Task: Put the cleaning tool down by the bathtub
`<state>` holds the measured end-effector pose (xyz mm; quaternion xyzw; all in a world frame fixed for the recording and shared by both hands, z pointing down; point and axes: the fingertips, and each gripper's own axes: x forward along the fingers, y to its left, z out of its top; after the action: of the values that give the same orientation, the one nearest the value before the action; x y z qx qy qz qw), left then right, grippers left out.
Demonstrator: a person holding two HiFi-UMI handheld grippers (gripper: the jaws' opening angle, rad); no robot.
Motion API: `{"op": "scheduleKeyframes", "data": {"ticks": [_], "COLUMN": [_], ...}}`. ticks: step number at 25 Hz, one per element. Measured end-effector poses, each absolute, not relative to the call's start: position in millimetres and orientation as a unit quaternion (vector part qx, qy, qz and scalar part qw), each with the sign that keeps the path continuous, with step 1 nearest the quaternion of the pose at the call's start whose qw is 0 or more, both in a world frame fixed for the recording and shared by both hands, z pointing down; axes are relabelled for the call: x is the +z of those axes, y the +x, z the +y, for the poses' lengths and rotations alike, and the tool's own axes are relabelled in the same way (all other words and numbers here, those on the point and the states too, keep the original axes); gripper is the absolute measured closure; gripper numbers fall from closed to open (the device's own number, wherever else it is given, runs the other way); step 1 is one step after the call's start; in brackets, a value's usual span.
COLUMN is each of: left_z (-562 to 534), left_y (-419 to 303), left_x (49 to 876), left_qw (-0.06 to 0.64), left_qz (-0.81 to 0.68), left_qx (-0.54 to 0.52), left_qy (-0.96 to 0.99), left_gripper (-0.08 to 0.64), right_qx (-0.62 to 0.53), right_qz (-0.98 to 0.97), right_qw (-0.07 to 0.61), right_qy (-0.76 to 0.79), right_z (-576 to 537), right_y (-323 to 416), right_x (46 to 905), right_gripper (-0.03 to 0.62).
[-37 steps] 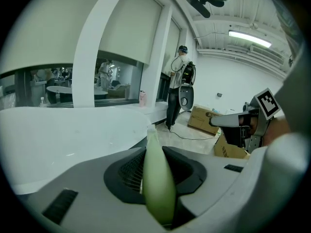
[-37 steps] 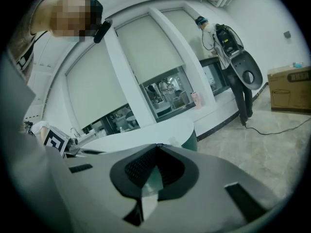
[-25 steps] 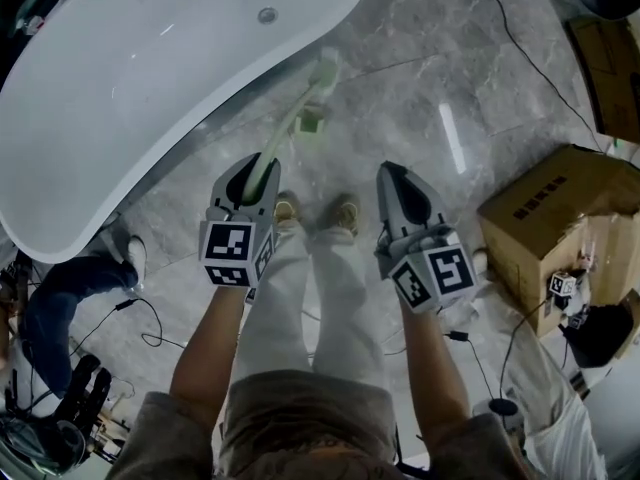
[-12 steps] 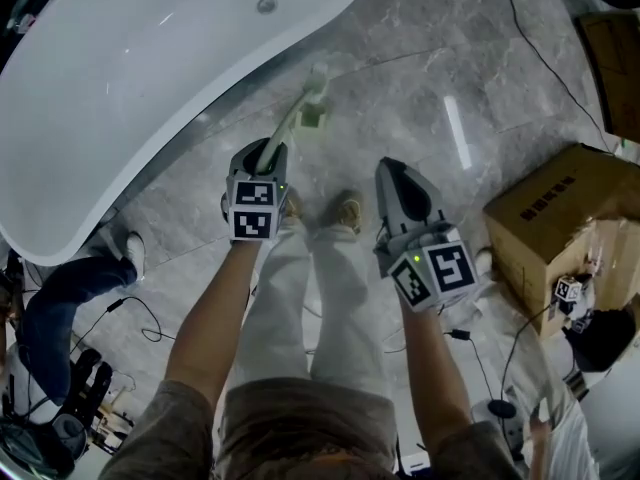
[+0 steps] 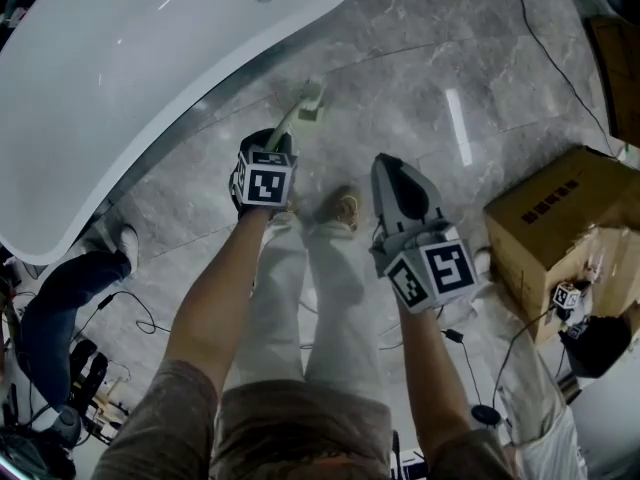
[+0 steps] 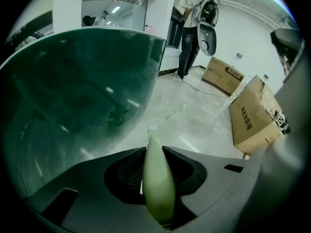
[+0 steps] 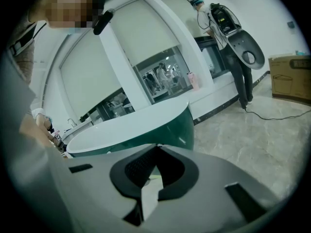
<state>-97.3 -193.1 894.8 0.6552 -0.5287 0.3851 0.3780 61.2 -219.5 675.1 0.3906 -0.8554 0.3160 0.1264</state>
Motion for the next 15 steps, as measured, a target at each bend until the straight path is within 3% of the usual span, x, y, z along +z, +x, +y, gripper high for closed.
{"op": "scheduleKeyframes", "data": {"ticks": [15], "left_z": [-193.6], "left_y": [-88.5], "left_x": [959.4], "left_qw": [0.434], "left_qz": [-0.49], "left_qx": [0.45], "left_qy": [0.607], "left_gripper": [0.454], "right_qx": [0.343], "right_qz": [-0.844], "right_qw": [0.137], "right_qy": [0.39], "right_z": [-223.0], "right_y": [76.0], "right_x": [701.4], "right_gripper": [0.594]}}
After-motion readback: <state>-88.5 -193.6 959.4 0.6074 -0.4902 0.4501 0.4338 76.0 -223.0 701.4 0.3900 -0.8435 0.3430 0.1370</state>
